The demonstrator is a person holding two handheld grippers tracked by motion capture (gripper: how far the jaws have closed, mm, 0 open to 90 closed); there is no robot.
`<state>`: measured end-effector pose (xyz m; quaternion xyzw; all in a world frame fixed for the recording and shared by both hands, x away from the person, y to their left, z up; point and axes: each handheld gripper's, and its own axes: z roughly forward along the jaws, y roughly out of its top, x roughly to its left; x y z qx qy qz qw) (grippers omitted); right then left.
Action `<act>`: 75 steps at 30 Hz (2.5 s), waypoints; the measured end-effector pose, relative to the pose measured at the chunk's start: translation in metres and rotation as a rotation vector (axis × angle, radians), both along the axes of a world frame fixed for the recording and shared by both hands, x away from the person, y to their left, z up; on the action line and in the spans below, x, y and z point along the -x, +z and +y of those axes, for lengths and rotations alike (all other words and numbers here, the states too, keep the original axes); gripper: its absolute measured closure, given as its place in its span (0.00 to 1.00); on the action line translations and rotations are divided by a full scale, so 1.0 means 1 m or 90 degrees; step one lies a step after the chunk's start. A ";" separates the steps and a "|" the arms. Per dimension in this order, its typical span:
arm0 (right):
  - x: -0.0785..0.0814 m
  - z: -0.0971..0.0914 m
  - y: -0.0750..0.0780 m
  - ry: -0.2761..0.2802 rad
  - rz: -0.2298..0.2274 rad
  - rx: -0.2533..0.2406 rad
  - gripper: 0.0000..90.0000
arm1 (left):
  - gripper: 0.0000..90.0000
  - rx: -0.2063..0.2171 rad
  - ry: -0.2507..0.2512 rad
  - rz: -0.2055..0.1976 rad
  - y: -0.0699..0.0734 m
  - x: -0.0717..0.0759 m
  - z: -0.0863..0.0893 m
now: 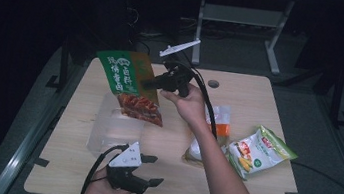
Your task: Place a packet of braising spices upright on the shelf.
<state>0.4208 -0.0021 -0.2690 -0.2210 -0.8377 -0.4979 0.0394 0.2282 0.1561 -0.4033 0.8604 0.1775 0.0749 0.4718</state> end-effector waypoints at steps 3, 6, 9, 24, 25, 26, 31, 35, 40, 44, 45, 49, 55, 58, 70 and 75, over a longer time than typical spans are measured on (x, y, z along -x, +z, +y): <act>-0.006 0.011 -0.001 -0.001 -0.001 -0.009 1.00 | 0.36 -0.003 -0.001 0.003 0.000 0.000 0.000; -0.012 0.019 -0.003 -0.004 0.002 -0.012 1.00 | 0.36 0.003 0.001 0.006 0.000 0.000 -0.001; -0.017 0.026 -0.006 -0.009 0.004 -0.016 1.00 | 0.36 0.004 -0.003 0.005 0.000 0.000 -0.002; -0.036 0.051 -0.028 -0.013 0.019 -0.029 1.00 | 0.36 0.001 -0.008 0.008 -0.002 0.000 -0.005; -0.037 0.053 -0.030 -0.014 0.020 -0.027 1.00 | 0.36 -0.001 -0.010 0.005 -0.003 0.000 -0.006; -0.038 0.054 -0.033 -0.015 0.024 -0.025 1.00 | 0.36 -0.004 -0.012 0.002 -0.003 0.000 -0.006; -0.042 0.059 -0.048 -0.028 0.025 -0.024 1.00 | 0.36 -0.010 -0.019 0.000 -0.004 0.002 -0.009; -0.044 0.058 -0.057 -0.042 0.029 -0.044 1.00 | 0.36 -0.008 -0.020 -0.001 -0.003 0.002 -0.009; -0.048 0.053 -0.058 -0.060 0.017 -0.036 1.00 | 0.36 -0.004 -0.026 0.001 -0.003 0.002 -0.010; -0.050 0.052 -0.057 -0.060 0.007 -0.038 1.00 | 0.36 -0.004 -0.023 0.002 -0.004 0.002 -0.010; -0.050 0.054 -0.059 -0.062 0.005 -0.035 1.00 | 0.36 -0.003 -0.022 0.002 -0.003 0.001 -0.010; -0.053 0.057 -0.066 -0.061 0.023 -0.041 1.00 | 0.36 -0.003 -0.021 0.002 -0.003 0.001 -0.009; -0.054 0.056 -0.079 -0.079 0.019 -0.045 1.00 | 0.36 -0.004 -0.022 0.003 -0.004 0.001 -0.010; -0.055 0.052 -0.083 -0.087 0.024 -0.049 1.00 | 0.36 -0.004 -0.021 0.003 -0.004 0.001 -0.009; -0.054 0.036 -0.101 -0.104 0.018 -0.027 0.99 | 0.36 -0.003 -0.020 0.002 -0.005 -0.001 -0.010; -0.055 0.034 -0.101 -0.101 0.019 -0.019 0.98 | 0.36 -0.005 -0.018 0.003 -0.004 -0.001 -0.009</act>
